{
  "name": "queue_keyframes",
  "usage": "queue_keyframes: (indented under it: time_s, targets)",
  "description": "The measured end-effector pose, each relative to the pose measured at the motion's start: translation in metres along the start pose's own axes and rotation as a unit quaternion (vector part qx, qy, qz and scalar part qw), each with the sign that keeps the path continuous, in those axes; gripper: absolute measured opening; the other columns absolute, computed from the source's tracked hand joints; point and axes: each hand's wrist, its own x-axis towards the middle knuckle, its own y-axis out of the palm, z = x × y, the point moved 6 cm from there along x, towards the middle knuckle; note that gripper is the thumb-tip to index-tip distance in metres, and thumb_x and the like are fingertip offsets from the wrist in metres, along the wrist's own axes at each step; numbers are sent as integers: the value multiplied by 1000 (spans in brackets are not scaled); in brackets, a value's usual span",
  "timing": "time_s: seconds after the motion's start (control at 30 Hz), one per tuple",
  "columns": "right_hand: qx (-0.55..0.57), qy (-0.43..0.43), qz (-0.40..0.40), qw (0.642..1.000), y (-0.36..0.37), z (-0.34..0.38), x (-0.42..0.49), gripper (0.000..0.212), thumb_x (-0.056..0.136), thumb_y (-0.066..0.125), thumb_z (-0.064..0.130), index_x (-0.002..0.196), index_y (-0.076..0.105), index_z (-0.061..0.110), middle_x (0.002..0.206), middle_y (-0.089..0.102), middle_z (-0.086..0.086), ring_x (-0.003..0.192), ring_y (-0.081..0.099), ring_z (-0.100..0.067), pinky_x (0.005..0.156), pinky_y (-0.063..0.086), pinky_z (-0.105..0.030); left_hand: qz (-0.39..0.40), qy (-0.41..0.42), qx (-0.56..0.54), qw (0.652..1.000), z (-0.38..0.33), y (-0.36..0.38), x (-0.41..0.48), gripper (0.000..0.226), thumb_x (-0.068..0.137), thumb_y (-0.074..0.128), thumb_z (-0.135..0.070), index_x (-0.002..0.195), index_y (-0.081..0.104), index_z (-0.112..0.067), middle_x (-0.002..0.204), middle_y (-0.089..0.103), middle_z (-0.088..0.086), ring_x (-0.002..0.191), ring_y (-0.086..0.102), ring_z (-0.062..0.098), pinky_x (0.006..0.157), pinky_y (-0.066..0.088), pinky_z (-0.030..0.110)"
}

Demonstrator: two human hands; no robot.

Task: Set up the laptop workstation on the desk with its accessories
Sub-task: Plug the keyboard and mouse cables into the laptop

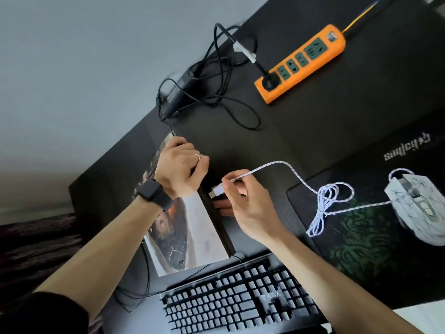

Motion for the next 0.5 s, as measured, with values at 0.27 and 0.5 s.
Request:
queue_keyframes:
  time_s: [0.27, 0.5]
  targets:
    - [-63, -31, -20, 997, 5, 10, -5, 13, 103, 55, 36, 106, 60, 24, 88, 74, 7, 81, 73, -8, 69, 62, -39, -13, -4, 6, 1000, -1, -6, 2, 57, 98, 36, -20, 44, 49, -10, 46, 51, -2, 47, 51, 23, 79, 45, 39]
    - [-100, -66, -41, 992, 4, 16, -4, 11, 103, 56, 28, 106, 61, 18, 81, 73, 9, 73, 70, -6, 62, 57, -30, -28, -4, 15, 999, -6, -8, 5, 53, 95, 40, -18, 43, 48, -11, 45, 49, -3, 47, 49, 23, 78, 47, 38]
